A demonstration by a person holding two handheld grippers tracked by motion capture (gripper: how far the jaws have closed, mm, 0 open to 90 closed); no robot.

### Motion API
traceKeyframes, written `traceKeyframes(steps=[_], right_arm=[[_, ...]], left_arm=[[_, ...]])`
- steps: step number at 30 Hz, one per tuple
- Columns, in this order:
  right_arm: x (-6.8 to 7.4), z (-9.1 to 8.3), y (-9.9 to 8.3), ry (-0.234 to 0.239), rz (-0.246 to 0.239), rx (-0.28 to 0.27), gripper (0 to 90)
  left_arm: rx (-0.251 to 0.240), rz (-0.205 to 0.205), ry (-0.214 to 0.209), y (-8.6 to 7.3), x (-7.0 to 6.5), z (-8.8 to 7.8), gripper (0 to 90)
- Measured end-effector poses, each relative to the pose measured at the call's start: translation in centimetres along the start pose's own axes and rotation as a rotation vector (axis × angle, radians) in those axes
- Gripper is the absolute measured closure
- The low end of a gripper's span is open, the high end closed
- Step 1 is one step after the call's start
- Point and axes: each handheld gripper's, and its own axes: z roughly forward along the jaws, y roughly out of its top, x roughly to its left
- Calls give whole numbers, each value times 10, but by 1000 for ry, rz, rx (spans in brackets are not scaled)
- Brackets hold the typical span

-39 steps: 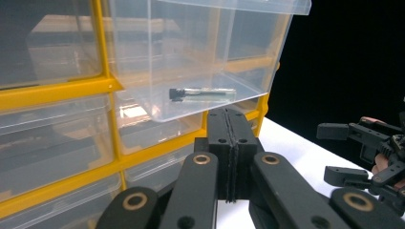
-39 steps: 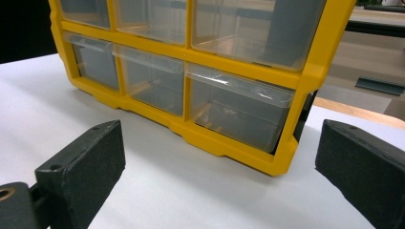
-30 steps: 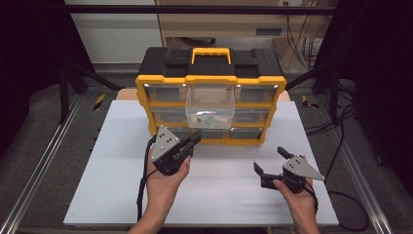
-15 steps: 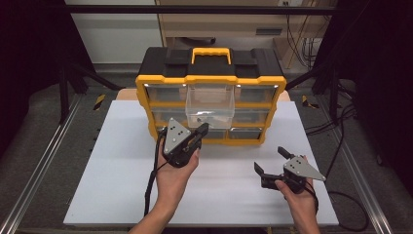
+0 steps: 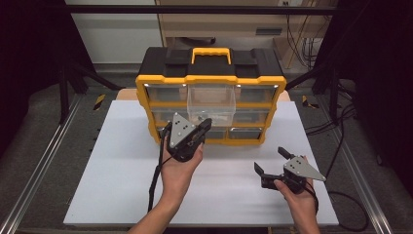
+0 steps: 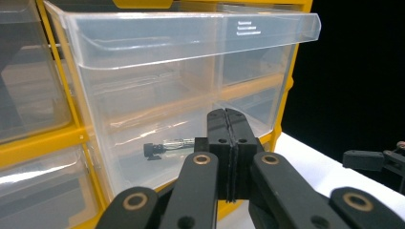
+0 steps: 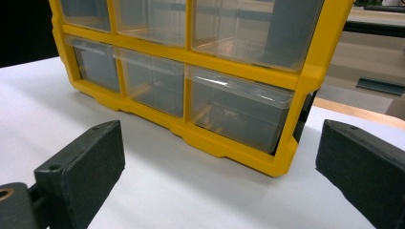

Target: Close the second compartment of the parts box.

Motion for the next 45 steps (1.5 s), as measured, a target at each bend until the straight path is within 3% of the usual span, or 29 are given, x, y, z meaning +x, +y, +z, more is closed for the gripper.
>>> traceKeyframes(steps=[11,28,45], right_arm=[[2,0,1,5,-4,-4,28],[1,1,1,-2,-2,1,28],[3,1,1,2,-2,1,30]], left_arm=[[2,18,9,4,3,2,899],[-2,-6,8,7,6,6,900],[1,-3,15,9,9,12,899]])
